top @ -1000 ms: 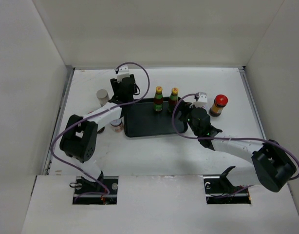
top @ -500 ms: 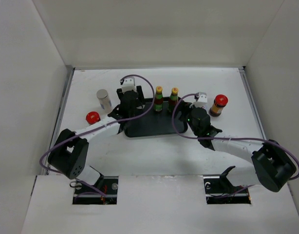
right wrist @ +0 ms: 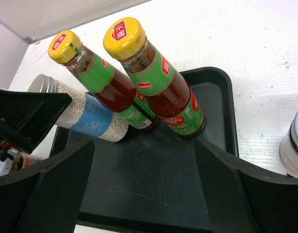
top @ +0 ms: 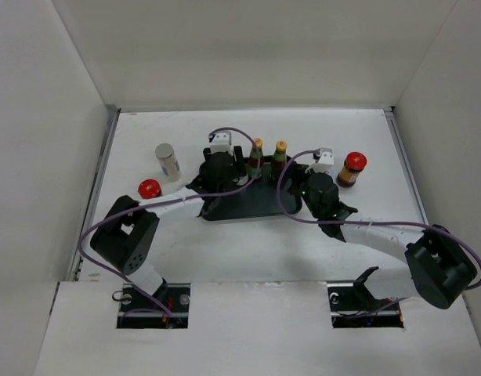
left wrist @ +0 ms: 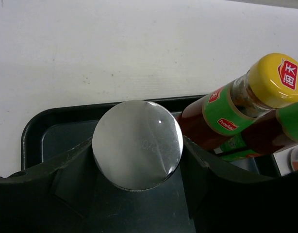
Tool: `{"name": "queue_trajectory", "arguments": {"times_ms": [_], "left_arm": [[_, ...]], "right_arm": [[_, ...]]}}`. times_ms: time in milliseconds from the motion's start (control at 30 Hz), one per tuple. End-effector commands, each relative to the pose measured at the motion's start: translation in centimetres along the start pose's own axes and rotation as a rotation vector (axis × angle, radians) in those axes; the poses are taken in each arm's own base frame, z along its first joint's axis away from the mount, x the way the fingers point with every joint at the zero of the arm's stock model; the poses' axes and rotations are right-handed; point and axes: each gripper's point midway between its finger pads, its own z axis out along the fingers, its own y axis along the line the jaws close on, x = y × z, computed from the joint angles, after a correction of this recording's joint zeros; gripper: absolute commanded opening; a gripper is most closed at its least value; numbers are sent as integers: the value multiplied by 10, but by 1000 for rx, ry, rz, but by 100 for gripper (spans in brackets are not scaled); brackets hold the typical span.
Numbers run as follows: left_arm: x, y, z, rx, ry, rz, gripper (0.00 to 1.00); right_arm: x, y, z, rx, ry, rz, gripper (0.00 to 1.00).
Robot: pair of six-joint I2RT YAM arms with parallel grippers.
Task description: Organize the condiment bottles
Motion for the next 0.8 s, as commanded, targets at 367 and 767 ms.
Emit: {"name": "queue_trajectory", "arguments": {"times_ms": [367, 767], "left_arm": [[-54, -25, 9, -39, -211, 84, 58], [-62, -17, -5, -65, -245, 94, 100]], "right_arm": [[-26, 15, -1, -43, -73, 32, 91], [-23, 16, 0, -47, -65, 30, 94]]}}
